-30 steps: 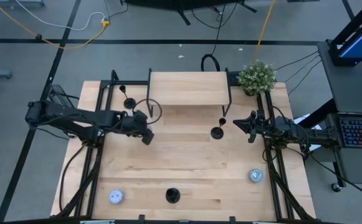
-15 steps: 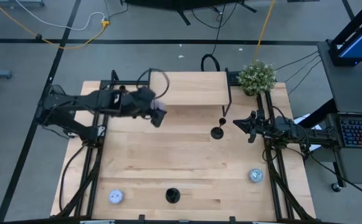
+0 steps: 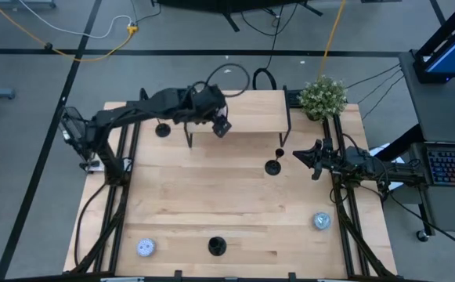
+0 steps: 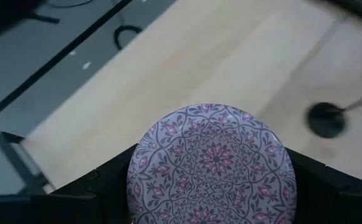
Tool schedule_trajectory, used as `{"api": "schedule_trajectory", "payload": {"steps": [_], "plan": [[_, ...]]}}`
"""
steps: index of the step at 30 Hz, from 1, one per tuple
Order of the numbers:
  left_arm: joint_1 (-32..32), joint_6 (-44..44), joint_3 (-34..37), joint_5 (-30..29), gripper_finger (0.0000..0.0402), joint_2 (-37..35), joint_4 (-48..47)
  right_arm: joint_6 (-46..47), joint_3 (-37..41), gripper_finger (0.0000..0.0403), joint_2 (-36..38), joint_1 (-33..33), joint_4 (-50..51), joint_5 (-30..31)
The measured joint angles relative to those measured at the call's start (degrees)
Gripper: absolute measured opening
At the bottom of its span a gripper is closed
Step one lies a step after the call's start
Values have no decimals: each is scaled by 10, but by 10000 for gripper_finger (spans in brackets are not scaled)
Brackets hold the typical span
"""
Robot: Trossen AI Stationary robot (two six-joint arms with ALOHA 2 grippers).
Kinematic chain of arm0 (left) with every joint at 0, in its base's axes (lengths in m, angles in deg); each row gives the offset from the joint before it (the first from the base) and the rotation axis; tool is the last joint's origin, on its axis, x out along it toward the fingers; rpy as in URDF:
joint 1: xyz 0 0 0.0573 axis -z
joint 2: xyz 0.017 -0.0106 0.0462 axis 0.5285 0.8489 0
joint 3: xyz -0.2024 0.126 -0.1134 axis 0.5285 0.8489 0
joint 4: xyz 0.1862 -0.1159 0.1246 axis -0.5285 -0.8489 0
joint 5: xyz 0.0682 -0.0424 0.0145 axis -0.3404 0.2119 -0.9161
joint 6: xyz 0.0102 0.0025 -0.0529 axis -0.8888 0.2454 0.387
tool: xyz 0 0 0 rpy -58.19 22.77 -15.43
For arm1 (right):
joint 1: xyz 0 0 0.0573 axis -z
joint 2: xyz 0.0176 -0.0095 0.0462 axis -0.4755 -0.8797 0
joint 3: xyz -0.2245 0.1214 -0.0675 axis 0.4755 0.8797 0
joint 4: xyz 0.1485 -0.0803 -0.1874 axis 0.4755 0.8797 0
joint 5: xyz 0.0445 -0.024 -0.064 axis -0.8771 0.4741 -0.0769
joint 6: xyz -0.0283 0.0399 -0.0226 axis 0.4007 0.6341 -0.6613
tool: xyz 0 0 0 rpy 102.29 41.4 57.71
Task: Pick & Place candle stick holders
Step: Put the pink patterned scented candle on the shelf
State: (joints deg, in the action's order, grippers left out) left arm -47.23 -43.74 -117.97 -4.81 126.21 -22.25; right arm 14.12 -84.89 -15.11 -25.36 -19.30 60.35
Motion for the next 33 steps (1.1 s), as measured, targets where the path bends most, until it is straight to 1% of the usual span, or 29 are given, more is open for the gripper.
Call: {"api": "schedule_trajectory", "payload": {"steps": [8, 11, 13, 15, 17, 21, 26, 33], "plan": [[-106, -45, -1, 6, 297, 31, -28, 0, 0, 0, 0, 0, 0, 0], [-145, -60, 7, 36, 297, 33, -18, 0, 0, 0, 0, 0, 0, 0], [-166, -62, 20, 57, 297, 31, 1, 0, 0, 0, 0, 0, 0, 0], [-184, -62, 36, 76, 297, 32, -3, 0, 0, 0, 0, 0, 0, 0], [-195, -66, 54, 86, 297, 32, 1, 0, 0, 0, 0, 0, 0, 0], [-201, -69, 93, 113, 297, 32, 42, 0, 0, 0, 0, 0, 0, 0], [-201, -70, 118, 112, 297, 32, 84, 0, 0, 0, 0, 0, 0, 0], [-220, -78, 134, 110, 297, 32, 100, 0, 0, 0, 0, 0, 0, 0]]}}
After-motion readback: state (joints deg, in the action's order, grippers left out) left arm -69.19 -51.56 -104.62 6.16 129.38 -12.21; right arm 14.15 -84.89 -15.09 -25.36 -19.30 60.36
